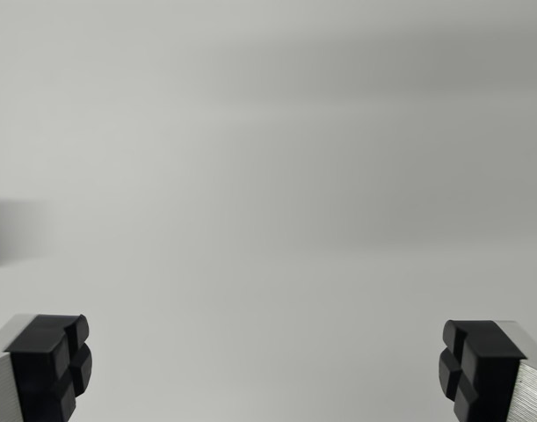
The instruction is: Destack cube
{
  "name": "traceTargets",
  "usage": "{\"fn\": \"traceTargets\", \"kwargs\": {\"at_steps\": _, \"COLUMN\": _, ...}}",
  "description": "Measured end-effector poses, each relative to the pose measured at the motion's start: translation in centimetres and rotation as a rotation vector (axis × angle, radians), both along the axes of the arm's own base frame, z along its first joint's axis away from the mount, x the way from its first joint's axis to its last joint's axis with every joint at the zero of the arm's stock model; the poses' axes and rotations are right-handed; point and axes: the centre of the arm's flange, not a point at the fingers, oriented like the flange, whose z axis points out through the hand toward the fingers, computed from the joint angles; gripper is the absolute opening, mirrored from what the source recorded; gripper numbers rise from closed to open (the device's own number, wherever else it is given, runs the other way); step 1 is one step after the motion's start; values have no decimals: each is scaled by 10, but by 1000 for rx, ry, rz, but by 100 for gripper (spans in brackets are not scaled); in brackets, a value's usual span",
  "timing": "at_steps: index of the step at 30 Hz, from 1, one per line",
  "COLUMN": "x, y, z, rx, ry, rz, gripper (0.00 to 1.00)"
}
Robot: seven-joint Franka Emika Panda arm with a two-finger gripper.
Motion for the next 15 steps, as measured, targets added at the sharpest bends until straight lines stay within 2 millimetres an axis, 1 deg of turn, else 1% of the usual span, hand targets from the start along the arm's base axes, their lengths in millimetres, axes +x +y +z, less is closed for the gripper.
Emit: {"fn": "traceTargets", "kwargs": {"at_steps": 15, "x": -3, "y": 13, "z": -8, "rx": 2, "ry": 5, "rz": -2, "gripper": 100}}
